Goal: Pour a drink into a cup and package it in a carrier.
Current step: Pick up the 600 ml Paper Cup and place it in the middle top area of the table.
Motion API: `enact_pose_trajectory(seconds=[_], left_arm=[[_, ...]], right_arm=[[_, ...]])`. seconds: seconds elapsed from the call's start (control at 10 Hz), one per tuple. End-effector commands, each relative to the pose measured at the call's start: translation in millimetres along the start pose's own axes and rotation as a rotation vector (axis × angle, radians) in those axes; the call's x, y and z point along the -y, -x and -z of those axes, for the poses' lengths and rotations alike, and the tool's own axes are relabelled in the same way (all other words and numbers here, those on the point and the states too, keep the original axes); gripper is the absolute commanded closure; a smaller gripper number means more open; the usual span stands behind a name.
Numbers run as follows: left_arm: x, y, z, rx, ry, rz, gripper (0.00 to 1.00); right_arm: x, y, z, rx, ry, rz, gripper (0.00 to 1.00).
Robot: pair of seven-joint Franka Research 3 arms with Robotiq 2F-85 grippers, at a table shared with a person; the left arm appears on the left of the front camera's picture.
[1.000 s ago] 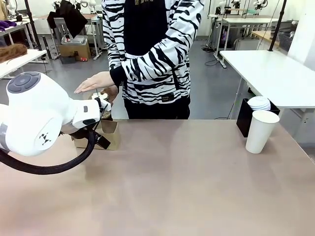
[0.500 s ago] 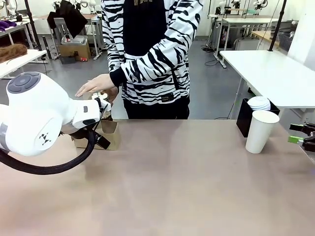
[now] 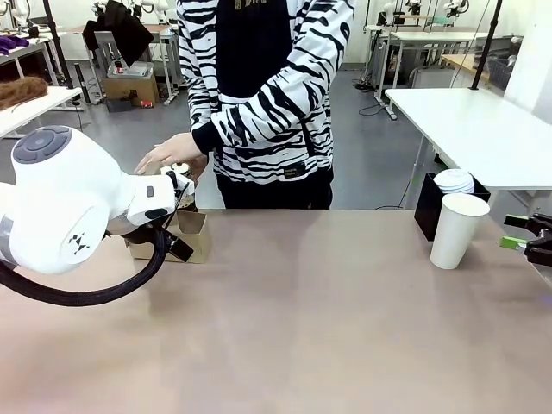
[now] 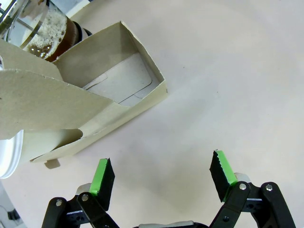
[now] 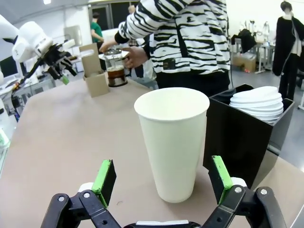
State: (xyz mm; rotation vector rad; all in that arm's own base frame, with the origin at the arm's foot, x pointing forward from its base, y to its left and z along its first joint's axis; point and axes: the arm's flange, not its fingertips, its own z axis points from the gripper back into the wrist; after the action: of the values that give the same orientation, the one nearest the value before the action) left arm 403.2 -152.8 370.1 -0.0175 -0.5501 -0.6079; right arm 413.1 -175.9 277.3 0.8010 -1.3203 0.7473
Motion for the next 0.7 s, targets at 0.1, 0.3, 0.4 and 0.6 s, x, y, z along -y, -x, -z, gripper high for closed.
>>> enact_pose_trajectory(seconds=[0.1,0.3,0.4,0.6], left_arm=[[-1,0,0,0.001,0.002,-0.003,0.0],[-1,0,0,0.001,0.002,-0.003,0.0],[-1,0,0,0.001,0.002,-0.003,0.0],[-1,0,0,0.001,0.002,-0.003,0.0]], right_arm=[[7,11,42,0.002,0.003,-0.001,0.0],[8,31,67,0.055,0.044,-0.006,0.0],[8,38,72,0.075,0.063,-0.004,0.0],[8,44,82,0.098,0.08,-0.006,0.0]])
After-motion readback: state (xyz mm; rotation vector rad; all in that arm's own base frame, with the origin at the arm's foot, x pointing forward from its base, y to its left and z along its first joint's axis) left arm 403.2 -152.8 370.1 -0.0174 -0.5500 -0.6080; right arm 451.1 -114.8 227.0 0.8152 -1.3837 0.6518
